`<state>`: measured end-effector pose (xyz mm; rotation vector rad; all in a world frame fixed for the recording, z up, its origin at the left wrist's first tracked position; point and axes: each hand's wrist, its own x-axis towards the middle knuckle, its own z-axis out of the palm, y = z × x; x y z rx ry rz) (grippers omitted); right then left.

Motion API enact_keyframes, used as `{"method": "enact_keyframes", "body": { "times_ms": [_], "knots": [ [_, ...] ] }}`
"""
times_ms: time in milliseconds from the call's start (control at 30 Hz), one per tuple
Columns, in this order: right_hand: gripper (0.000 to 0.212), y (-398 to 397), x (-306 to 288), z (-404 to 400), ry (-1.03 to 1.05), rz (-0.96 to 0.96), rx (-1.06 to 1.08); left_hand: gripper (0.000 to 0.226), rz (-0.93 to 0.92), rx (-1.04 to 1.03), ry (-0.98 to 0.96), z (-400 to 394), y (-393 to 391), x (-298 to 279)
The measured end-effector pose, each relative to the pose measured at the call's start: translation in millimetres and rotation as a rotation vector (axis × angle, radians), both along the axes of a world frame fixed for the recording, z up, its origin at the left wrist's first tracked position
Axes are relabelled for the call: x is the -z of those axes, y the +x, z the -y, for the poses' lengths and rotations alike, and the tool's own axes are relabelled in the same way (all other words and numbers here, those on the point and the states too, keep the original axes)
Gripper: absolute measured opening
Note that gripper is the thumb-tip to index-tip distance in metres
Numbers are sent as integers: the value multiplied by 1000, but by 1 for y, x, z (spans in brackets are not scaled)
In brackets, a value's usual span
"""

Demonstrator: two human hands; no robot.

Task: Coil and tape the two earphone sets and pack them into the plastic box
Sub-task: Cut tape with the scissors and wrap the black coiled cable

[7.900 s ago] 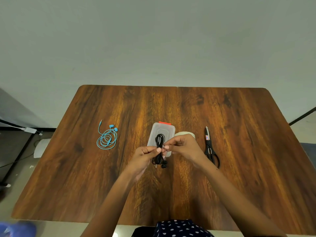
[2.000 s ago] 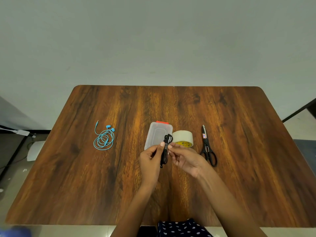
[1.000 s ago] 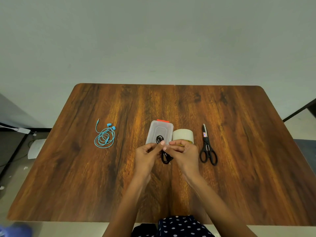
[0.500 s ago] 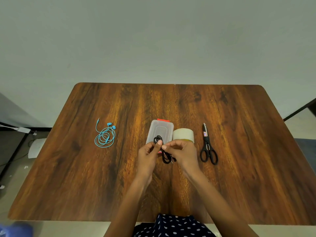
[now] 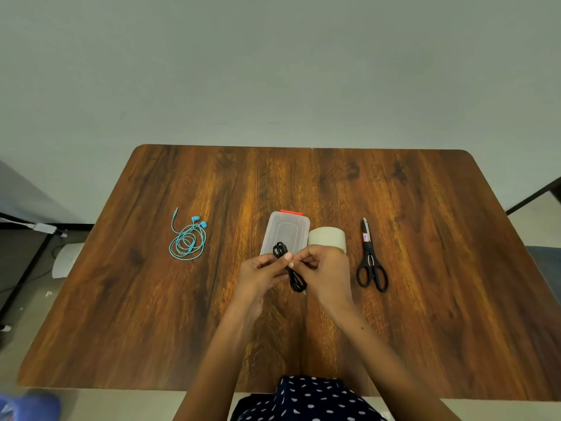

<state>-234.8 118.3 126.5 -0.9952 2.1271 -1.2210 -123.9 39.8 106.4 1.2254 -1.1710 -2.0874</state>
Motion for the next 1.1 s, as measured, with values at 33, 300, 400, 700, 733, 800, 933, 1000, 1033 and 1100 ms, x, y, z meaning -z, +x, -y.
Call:
{"method": "enact_keyframes", "body": {
  "times_ms": [33,300,400,700,733,800,933,1000,1033,1100],
  "knots": [
    [5,-1,0,0,-9,29,-13,25,-5,13,15,2,1,0],
    [13,-13,-1,-2,-35,635,-22,29,-90,61,71,2,3,2],
    [7,-13,-2,0,-12,777,22,35,-122,58,62,2,2,1],
    [26,-22,-2,4,66,1178,50,25,-146,23,-104,-3,1,-6],
    [34,-23,-2,4,83,1217,33,25,-144,31,-112,-3,0,-7],
    [42,-25,-2,4,117,1278,14,25,-146,47,-107,-3,0,-8],
    [18,-23,1,4,109,1426,21,36,-118,124,-34,3,-2,-7],
    [13,-21,3,4,78,1430,10,39,-119,203,-7,5,-1,-6],
    [13,-20,4,3,64,1406,8,40,-125,236,5,6,-1,-6],
    [15,-19,5,2,37,1311,22,39,-123,248,8,6,-1,-5]
  ]
}}
